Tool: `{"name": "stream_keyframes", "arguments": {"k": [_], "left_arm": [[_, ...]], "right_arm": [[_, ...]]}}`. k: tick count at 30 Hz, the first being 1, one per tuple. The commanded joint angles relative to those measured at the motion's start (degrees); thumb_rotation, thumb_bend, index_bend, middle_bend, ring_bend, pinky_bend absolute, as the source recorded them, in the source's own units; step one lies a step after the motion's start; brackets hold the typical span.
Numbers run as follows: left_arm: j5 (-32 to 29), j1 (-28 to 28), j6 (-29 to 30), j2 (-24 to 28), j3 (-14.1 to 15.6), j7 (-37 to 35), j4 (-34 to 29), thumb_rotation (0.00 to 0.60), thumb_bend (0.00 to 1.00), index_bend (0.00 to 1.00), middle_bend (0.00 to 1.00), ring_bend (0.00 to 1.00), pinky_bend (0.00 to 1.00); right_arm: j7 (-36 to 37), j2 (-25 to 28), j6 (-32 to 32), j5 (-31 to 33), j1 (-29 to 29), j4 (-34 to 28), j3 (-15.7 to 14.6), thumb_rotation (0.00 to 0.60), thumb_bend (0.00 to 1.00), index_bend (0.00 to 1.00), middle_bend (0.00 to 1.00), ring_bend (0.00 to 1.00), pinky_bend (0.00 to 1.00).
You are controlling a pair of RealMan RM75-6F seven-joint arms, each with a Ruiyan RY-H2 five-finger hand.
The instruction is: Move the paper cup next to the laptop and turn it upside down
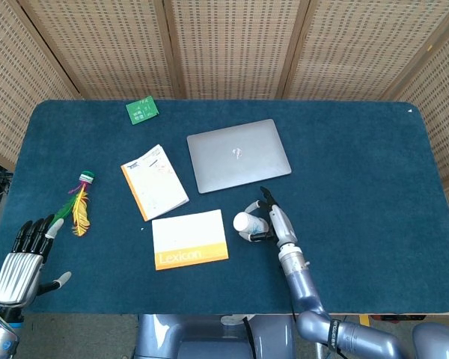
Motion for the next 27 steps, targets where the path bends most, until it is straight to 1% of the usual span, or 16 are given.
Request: {"name": "stream_keyframes", "arguments": {"k": [1, 9, 12, 13, 16, 20, 24, 27], "left_arm": [[0.1, 0.1, 0.2, 0.0, 0.0, -0.2, 0.0, 0.600, 0.13, 0.00, 0.00, 0.00, 0.00], [0.6, 0.0, 0.3, 0.0, 0.1, -0.1, 0.0, 0.600, 0.13, 0.00, 0.00, 0.00, 0.00], [0.6, 0.1, 0.4, -0.1, 0.2, 0.0, 0.1, 0.600, 0.13, 0.00, 0.00, 0.00, 0.00], [0.6, 0.1, 0.3, -0.1, 0.2, 0.0, 0.1, 0.600, 0.13, 0.00, 0.00, 0.00, 0.00], [0.4, 0.1, 0.3, -0.2, 0.1, 0.1, 0.1, 0.600, 0.13, 0.00, 0.00, 0.00, 0.00], [0.4, 0.1, 0.4, -0.1, 0.0, 0.1, 0.0, 0.600, 0.13, 0.00, 0.00, 0.00, 0.00], [0.4, 0.2, 0.5, -0.1, 0.0, 0.3, 0.0, 0.600, 0.13, 0.00, 0.00, 0.00, 0.00], [0.4, 0.2, 0.8, 0.0, -0.1, 0.2, -0.1, 0.600, 0.13, 0.00, 0.00, 0.00, 0.00]], "right_arm": [[-1.4, 0.0, 0.8, -0.4, -0.1, 0.7, -0.9, 0.600, 0.26, 0.46, 0.00, 0.00, 0.00], [-4.1, 1.1, 2.2, 1.6, -1.2, 1.1, -1.4, 0.600, 0.26, 0.41, 0.00, 0.00, 0.00], [-4.2, 1.9, 2.8, 1.5, -1.7, 0.5, -1.5, 0.600, 0.26, 0.37, 0.00, 0.00, 0.00], [-4.2, 2.1, 3.0, 1.3, -1.9, 0.3, -1.6, 0.600, 0.26, 0.34, 0.00, 0.00, 0.00], [-4.3, 3.2, 4.1, 0.1, -2.7, -0.5, -2.3, 0.600, 0.27, 0.26, 0.00, 0.00, 0.00], [-3.8, 5.6, 4.8, -1.7, -4.1, -2.7, -3.5, 0.600, 0.27, 0.21, 0.00, 0.00, 0.00], [-4.0, 9.0, 6.4, -5.5, -5.7, -5.7, -5.8, 0.600, 0.27, 0.15, 0.00, 0.00, 0.00], [-3.0, 12.0, 7.5, -8.7, -7.3, -9.1, -7.8, 0.600, 0.26, 0.14, 0.00, 0.00, 0.00]]}}
